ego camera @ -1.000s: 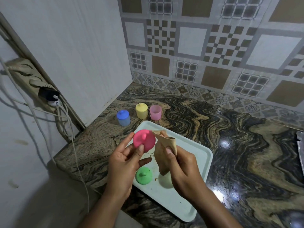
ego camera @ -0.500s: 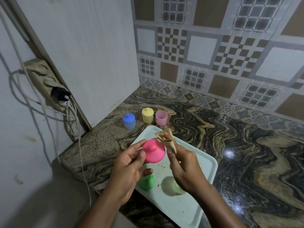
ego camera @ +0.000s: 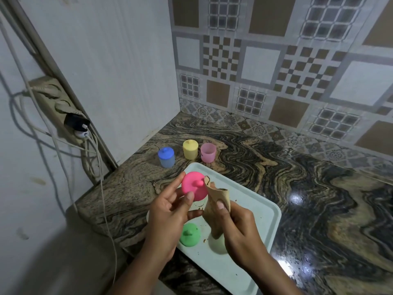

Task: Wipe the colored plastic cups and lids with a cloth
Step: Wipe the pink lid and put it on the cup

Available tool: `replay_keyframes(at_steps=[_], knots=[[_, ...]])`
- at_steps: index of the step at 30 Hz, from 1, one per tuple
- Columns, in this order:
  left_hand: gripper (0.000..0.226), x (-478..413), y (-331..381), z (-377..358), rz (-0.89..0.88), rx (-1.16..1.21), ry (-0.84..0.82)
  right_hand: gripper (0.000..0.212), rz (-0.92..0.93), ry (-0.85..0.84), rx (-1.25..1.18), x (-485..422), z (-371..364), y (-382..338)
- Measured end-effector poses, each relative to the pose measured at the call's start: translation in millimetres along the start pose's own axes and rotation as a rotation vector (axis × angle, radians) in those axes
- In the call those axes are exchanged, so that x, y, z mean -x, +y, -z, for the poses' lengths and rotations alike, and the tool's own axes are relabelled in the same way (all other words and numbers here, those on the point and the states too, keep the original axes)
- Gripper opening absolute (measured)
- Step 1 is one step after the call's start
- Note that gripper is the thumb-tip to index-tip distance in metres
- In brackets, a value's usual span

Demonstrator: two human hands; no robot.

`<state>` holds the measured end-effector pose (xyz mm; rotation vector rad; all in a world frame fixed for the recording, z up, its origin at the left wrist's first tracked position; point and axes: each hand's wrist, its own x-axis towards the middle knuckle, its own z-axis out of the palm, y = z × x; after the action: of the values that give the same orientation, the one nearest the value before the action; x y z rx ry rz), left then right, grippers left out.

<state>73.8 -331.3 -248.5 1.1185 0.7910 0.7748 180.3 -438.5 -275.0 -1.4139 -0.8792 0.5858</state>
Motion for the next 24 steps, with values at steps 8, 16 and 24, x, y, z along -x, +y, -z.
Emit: replay_keyframes(at_steps=[8, 16, 24], knots=[[0.038, -3, 8, 3, 0.106, 0.074, 0.015, 0.040, 0.388, -0.063, 0.398, -2, 3, 3], [0.032, -4, 10, 15, 0.155, 0.059, -0.131, 0.043, 0.382, -0.020, 0.445, -26, 13, 9], [0.032, -6, 13, 14, 0.124, 0.148, -0.006, 0.050, 0.087, 0.074, 0.037, -14, 12, 0]])
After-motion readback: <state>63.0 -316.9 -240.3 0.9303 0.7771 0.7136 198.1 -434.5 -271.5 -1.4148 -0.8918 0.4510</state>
